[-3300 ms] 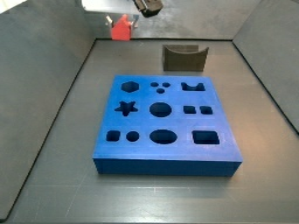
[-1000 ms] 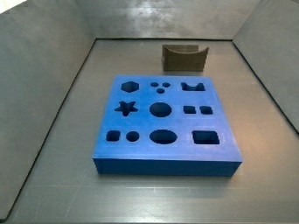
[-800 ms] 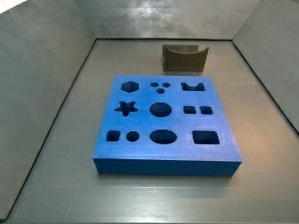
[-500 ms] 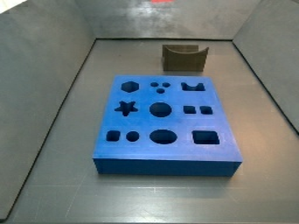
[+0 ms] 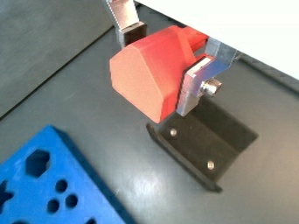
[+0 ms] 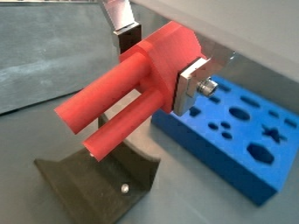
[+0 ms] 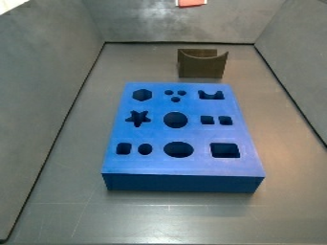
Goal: Pick up the 3 prong object. Move up. Rotate the 3 prong object. Place the 3 prong object on the fixture. Regrasp the 3 prong object. Move to above the board. Insert the 3 prong object.
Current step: Place the 3 prong object on the fixture.
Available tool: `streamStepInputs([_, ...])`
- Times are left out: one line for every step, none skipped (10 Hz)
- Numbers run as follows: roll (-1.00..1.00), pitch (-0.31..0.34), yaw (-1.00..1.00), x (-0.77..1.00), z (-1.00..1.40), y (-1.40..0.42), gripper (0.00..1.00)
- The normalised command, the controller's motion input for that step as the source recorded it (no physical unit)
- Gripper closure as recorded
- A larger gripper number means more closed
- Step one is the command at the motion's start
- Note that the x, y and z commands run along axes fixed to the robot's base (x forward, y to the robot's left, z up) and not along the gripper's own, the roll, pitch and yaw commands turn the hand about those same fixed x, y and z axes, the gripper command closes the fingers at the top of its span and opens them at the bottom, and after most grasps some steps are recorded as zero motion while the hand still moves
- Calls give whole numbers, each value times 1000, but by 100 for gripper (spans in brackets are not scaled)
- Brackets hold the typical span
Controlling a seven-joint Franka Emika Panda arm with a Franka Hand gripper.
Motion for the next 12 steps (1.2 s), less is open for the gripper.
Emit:
streamStepInputs([-1000, 95, -56, 632, -28, 60, 100])
streamStepInputs([-1000, 102, -67, 574, -27, 55, 100])
streamStepInputs([-875, 105, -94, 432, -20, 53, 100])
streamStepInputs([-768, 98, -99, 378, -18, 52, 100])
streamStepInputs([-549, 81, -108, 273, -19, 52, 100])
streamStepInputs([-381, 70, -108, 194, -18, 52, 100])
streamStepInputs([-225, 55, -101, 88, -9, 32, 100])
streamStepInputs([-1000, 301, -54, 123, -1000, 133, 100])
streamStepInputs([-1000, 287, -92, 131, -1000, 142, 100])
streamStepInputs([-970, 299, -130, 143, -1000, 140, 100])
streamStepInputs([-826, 273, -174, 161, -1000, 139, 100])
streamStepInputs([-616, 204, -222, 174, -1000, 141, 100])
